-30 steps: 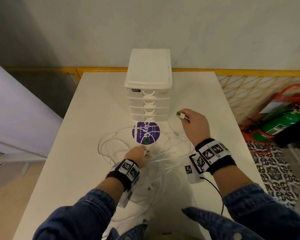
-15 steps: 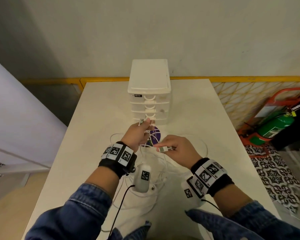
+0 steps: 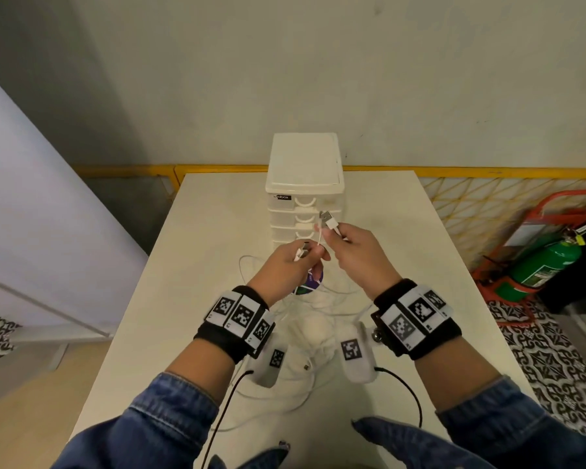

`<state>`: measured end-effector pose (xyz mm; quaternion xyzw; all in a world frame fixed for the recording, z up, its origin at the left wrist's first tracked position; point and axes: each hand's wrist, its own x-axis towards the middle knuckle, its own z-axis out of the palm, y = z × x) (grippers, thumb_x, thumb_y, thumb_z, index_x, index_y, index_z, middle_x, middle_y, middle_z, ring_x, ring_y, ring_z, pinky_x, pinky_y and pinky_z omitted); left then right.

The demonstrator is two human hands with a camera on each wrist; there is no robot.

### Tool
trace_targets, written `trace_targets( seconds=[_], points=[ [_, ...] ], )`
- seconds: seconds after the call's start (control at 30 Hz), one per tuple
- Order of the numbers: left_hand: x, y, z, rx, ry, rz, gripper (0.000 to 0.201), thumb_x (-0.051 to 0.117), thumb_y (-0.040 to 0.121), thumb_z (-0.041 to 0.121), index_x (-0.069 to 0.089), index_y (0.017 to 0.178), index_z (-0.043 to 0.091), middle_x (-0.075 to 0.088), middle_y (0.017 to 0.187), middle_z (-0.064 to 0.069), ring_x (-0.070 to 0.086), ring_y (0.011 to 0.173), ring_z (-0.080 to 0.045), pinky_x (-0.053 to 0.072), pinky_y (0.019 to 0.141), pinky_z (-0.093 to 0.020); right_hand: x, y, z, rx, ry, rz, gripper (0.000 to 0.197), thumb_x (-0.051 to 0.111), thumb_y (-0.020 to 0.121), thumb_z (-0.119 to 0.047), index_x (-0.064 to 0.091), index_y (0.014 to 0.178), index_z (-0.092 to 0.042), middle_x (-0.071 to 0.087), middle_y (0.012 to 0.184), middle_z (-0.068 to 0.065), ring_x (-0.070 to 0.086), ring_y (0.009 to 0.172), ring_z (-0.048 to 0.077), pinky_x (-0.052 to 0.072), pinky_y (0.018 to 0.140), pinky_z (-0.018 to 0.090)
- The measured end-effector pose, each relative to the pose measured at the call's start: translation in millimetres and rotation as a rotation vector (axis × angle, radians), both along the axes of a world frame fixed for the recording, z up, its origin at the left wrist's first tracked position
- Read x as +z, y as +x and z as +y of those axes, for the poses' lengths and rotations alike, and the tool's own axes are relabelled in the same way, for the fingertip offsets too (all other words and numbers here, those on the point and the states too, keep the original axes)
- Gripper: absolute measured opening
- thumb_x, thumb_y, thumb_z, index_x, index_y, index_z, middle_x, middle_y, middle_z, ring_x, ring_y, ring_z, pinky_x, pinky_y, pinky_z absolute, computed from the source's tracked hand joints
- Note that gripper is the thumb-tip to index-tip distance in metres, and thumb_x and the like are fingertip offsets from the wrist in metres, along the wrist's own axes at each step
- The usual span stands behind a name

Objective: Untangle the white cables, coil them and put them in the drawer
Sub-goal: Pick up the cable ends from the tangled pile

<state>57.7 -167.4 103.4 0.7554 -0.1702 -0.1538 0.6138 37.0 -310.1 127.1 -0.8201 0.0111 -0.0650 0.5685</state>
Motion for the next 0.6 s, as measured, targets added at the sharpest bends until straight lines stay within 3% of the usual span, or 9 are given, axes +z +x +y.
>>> trace_targets(
  seconds=[0.03,0.1,0.17,0.23,0.3,0.33,0.43,0.53,0.6],
  points=[
    [1,-3,2,-0.014,0.006,0.003,0.026,0.047,0.100,0.018,0.060,0.078,0.016,0.058,0.062,-0.002,0.042,0.041,0.000,0.033,0.046,-0.012,2,-2,5,0.023,0.088,0.030,0.022,0.049,0.096,-0.022,0.066,0.085,-0.012,0.051,0.049,-0.013,0.046,0.043,0.000,0.038,0.049,0.014],
    [0,-8,7,0.000,0.007,0.010,0.024,0.047,0.100,0.017,0.063,0.084,0.013,0.063,0.061,0.005,0.045,0.042,0.001,0.034,0.046,-0.012,2,-5,14,0.021,0.177,0.052,0.026,0.046,0.098,-0.022,0.067,0.101,-0.006,0.059,0.060,-0.015,0.052,0.046,-0.002,0.042,0.047,0.010],
    [-2,-9,14,0.093,0.005,-0.003,0.024,0.045,0.100,0.020,0.066,0.093,0.010,0.065,0.064,0.010,0.046,0.043,0.002,0.036,0.048,-0.013,1,-7,21,-0.031,0.146,0.035,0.029,0.041,0.099,-0.023,0.064,0.100,-0.005,0.061,0.074,-0.012,0.056,0.058,-0.004,0.043,0.055,0.009],
    [-5,-7,22,0.215,0.005,-0.049,0.029,0.045,0.100,0.024,0.068,0.101,0.007,0.067,0.080,0.006,0.050,0.049,0.004,0.040,0.055,-0.013,-2,-9,25,-0.049,0.162,0.022,0.029,0.037,0.101,-0.025,0.060,0.096,-0.008,0.062,0.075,-0.003,0.061,0.068,0.007,0.049,0.066,0.021],
    [-2,-7,28,0.272,0.029,-0.108,0.031,0.044,0.100,0.026,0.067,0.103,0.006,0.065,0.091,0.004,0.055,0.064,0.007,0.041,0.065,-0.008,-6,-15,30,-0.038,0.216,0.040,0.027,0.036,0.101,-0.027,0.056,0.094,-0.011,0.055,0.060,0.002,0.056,0.054,0.016,0.050,0.059,0.032],
    [2,-9,30,0.277,0.035,-0.131,0.030,0.043,0.100,0.027,0.066,0.103,0.007,0.064,0.092,0.006,0.055,0.071,0.007,0.041,0.069,-0.007,-8,-18,33,-0.045,0.221,0.037,0.028,0.037,0.101,-0.027,0.056,0.093,-0.009,0.047,0.054,-0.001,0.048,0.047,0.014,0.045,0.052,0.031],
    [19,-16,30,0.240,-0.030,-0.137,0.028,0.041,0.101,0.028,0.062,0.110,0.012,0.065,0.096,0.008,0.058,0.085,0.007,0.043,0.078,-0.008,-12,-29,44,-0.027,0.192,0.015,0.030,0.039,0.100,-0.027,0.056,0.096,-0.003,0.039,0.055,-0.012,0.035,0.048,0.005,0.030,0.052,0.024],
    [31,-25,27,0.112,-0.097,-0.051,0.031,0.038,0.101,0.033,0.059,0.120,0.019,0.066,0.112,0.001,0.062,0.104,-0.005,0.047,0.092,-0.020,-3,-40,56,0.052,0.183,-0.041,0.020,0.038,0.100,-0.014,0.057,0.093,-0.012,0.046,0.056,-0.014,0.040,0.048,0.000,0.032,0.054,0.016],
    [39,-33,26,0.046,-0.137,-0.016,0.035,0.036,0.102,0.034,0.061,0.120,0.016,0.067,0.110,-0.004,0.065,0.095,-0.012,0.051,0.082,-0.021,0,-45,58,0.002,0.124,-0.123,0.022,0.044,0.097,-0.009,0.060,0.083,-0.015,0.050,0.057,-0.007,0.043,0.046,0.001,0.035,0.052,0.016]
  ],
)
